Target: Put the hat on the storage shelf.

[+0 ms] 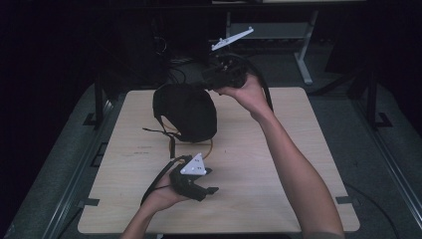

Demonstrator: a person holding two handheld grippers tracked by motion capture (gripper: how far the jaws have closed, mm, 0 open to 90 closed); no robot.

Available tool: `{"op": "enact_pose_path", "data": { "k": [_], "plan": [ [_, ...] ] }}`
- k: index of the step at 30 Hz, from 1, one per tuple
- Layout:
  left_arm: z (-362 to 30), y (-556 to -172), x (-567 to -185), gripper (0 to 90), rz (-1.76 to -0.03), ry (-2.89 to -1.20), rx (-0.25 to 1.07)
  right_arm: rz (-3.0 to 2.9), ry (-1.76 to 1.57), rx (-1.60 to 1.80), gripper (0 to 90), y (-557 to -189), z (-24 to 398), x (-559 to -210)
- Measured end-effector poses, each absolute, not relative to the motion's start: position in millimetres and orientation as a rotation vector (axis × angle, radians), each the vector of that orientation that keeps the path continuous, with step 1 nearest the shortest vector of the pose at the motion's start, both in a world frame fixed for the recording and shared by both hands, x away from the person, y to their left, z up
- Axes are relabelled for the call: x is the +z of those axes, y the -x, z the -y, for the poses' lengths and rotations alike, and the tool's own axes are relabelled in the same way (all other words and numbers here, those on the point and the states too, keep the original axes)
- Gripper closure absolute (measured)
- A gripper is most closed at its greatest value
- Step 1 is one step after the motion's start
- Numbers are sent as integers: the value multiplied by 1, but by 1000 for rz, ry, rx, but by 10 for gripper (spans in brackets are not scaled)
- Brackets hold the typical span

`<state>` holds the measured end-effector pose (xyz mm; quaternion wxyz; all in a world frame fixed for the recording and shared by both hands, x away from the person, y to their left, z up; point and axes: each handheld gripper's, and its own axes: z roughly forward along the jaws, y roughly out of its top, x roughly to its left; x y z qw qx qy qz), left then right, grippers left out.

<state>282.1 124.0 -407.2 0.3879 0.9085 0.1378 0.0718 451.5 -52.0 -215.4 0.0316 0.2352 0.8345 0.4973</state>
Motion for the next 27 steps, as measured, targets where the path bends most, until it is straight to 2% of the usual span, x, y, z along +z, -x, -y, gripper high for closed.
{"op": "enact_pose_path", "data": {
  "k": [27],
  "plan": [
    [-124,-281,-413,348,-378,-2300,196,-2521,-804,1520,276,-426,116,-229]
  ]
}}
